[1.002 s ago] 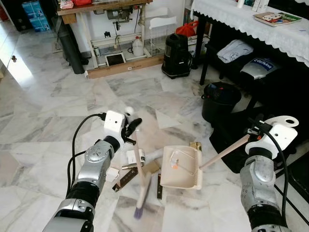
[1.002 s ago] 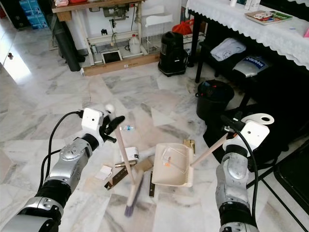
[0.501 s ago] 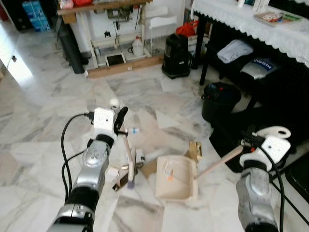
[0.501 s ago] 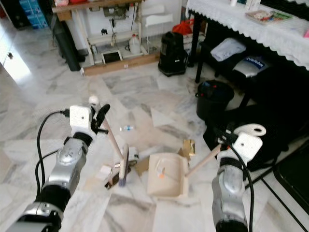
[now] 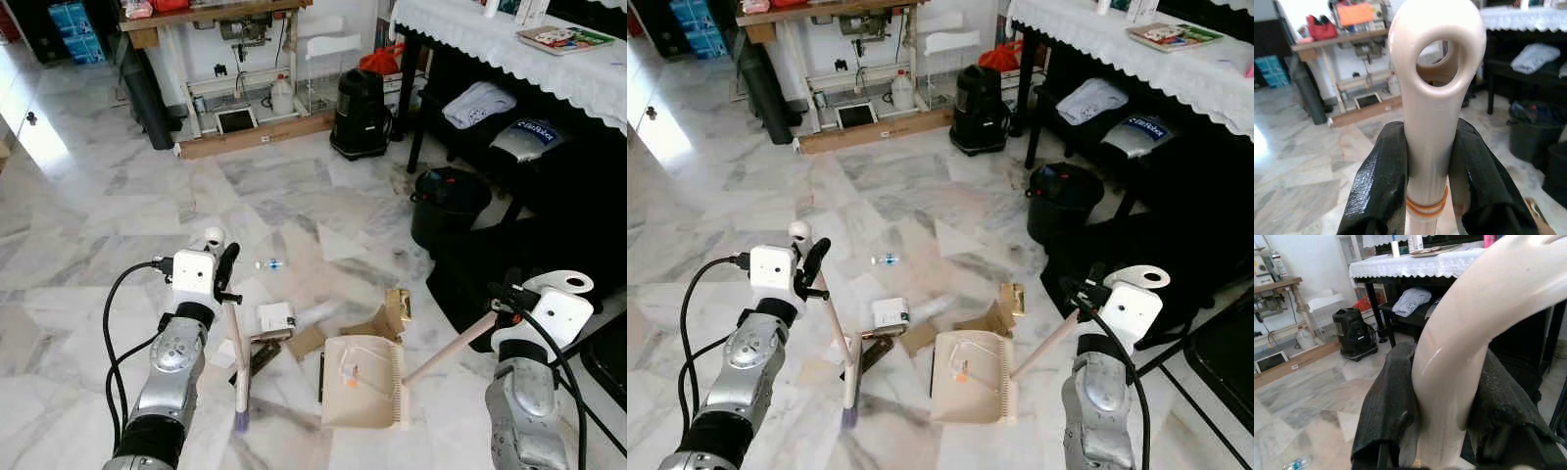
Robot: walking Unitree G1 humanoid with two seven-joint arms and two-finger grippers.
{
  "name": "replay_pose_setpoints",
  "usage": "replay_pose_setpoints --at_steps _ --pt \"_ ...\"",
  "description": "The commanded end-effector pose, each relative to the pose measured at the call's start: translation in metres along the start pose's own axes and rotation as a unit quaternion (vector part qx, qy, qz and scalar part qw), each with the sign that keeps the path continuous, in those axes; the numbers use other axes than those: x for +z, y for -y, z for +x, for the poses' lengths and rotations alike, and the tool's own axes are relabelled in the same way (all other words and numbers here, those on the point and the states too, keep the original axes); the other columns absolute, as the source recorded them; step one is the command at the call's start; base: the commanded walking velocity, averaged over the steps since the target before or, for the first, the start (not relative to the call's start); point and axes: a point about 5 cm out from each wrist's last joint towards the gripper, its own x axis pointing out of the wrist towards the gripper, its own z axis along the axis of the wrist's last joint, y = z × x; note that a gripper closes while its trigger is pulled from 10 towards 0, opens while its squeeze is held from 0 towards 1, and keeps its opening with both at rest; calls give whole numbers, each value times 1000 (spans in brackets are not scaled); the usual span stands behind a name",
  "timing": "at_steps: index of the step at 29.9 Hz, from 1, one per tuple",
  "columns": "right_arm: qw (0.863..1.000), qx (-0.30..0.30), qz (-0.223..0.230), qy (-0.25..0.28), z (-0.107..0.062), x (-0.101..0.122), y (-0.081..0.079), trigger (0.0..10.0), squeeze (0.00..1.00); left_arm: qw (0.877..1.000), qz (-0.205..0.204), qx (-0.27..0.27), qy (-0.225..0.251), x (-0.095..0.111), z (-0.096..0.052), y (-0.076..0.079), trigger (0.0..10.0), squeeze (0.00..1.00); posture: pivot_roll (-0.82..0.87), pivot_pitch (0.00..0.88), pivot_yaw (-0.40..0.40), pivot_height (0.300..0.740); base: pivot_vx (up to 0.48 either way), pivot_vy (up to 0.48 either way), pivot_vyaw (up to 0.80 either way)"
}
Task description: Sweep floor
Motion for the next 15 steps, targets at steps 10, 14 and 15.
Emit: replay_pose_setpoints --at_steps 10,14,15 --pt "999 21 20 34 8 19 -16 10000 0 999 10 7 33 19 14 -2 10000 0 -120 0 47 740 0 0 794" --pt "999 32 26 35 10 20 -22 10000 0 999 10 2 31 19 14 0 10000 0 -118 0 52 740 0 0 794" --pt "998 34 27 36 10 20 -22 10000 0 999 10 2 31 19 14 0 10000 0 -118 0 52 740 0 0 794"
